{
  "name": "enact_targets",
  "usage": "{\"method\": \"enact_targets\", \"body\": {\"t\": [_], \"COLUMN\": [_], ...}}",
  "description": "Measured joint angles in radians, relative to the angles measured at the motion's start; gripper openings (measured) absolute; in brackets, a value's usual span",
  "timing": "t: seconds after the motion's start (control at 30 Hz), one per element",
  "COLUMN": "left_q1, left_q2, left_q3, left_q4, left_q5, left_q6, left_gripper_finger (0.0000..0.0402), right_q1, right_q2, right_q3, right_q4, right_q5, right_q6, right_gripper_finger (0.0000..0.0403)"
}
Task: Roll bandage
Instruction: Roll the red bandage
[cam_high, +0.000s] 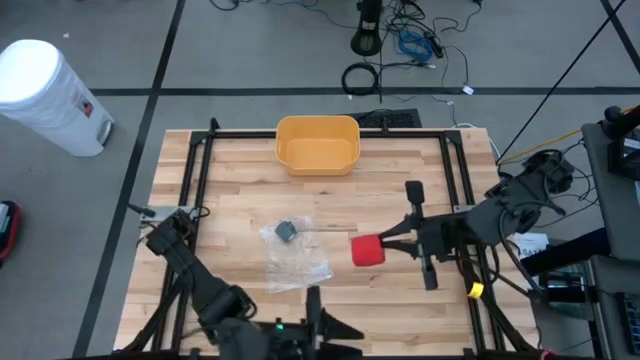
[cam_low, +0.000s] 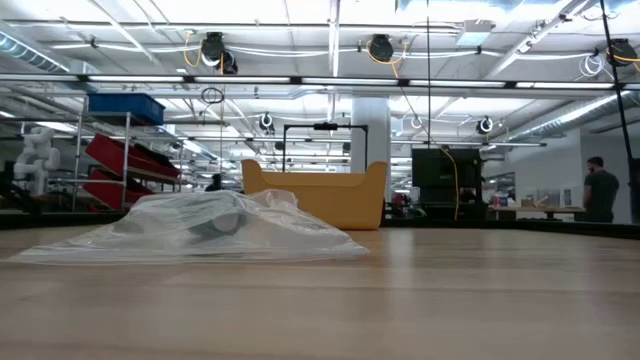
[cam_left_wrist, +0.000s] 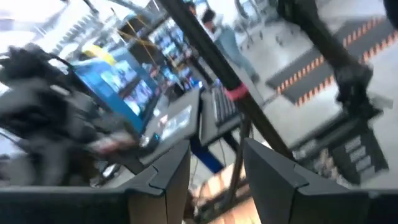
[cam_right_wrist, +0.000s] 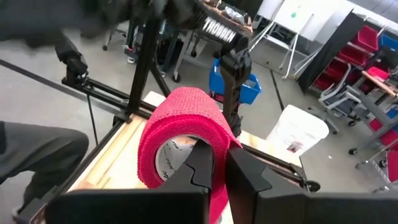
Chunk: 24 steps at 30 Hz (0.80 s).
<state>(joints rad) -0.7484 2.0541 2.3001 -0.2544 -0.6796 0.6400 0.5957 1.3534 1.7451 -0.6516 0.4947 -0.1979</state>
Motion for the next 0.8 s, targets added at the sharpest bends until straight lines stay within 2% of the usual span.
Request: {"method": "enact_targets", "body": {"t": [0.17, 0.27, 0.33, 0.47, 0.57, 0.8], "left_q1": [-0.030, -0.017, 0.019, 0.125, 0.190, 0.246], "left_q2": [-0.091, -0.148, -0.178, -0.182, -0.166, -0.191], "left_q3": [0.000, 0.000, 0.001, -0.063, -0.202, -0.497], "left_q4": [0.015, -0.065, -0.171, -0.307, -0.254, 0.039], "left_q5": [0.079, 0.086, 0.126, 0.320, 0.364, 0.335], "left_q6": [0.032, 0.017, -0.054, -0.265, -0.291, -0.304], "left_gripper_finger": [0.0155, 0.0155, 0.0155, 0.0154, 0.0149, 0.0137], "right_q1": [-0.015, -0.030, -0.033, -0.033, -0.032, -0.032], "right_q2": [-0.071, -0.139, -0.200, -0.322, -0.396, -0.468], "right_q3": [-0.122, -0.260, -0.366, -0.573, -0.701, -0.896], "right_q4": [0.032, 0.119, 0.204, 0.383, 0.506, 0.624], "right_q5": [0.000, 0.000, 0.002, 0.001, 0.001, -0.003], "right_q6": [0.015, 0.029, 0.028, 0.014, 0.005, 0.034], "right_gripper_finger": [0.0018, 0.0018, 0.0018, 0.0018, 0.0018, 0.0018]}}
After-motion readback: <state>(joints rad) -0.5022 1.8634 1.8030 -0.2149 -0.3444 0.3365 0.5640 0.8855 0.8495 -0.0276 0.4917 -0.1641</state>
